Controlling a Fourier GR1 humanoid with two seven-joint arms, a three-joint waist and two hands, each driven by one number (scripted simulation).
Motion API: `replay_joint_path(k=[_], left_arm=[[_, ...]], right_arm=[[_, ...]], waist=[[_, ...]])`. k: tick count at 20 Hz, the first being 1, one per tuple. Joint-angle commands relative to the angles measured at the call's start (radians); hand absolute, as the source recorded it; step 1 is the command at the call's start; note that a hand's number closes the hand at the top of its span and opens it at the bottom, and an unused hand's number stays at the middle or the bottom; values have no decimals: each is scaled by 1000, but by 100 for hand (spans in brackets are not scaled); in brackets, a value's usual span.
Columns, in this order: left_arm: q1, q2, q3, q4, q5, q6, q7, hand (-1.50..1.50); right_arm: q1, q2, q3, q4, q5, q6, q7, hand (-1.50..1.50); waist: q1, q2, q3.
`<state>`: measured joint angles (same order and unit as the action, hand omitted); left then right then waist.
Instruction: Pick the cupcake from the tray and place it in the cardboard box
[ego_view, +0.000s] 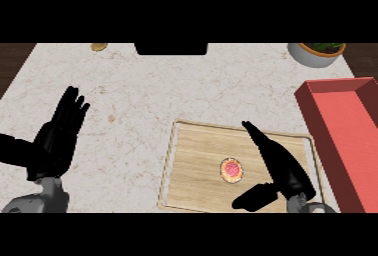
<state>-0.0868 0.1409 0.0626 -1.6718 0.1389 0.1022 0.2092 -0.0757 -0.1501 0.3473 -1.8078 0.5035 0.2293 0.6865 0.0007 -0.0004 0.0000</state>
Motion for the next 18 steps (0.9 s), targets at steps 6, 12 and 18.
replay_joint_path(k=[6,12,18], left_arm=[[-24,-43,-15,-2,-38,23,27,0],[31,-55,-14,-17,-40,-3,-15,0],[-81,-29,38,75,-12,-22,7,0]], right_arm=[[-5,62,-24,85,34,28,-68,-150],[-3,84,-26,174,87,-1,-142,-150],[23,100,-25,75,78,60,-57,-150]], waist=[[0,0,0],[0,0,0],[-4,0,0]])
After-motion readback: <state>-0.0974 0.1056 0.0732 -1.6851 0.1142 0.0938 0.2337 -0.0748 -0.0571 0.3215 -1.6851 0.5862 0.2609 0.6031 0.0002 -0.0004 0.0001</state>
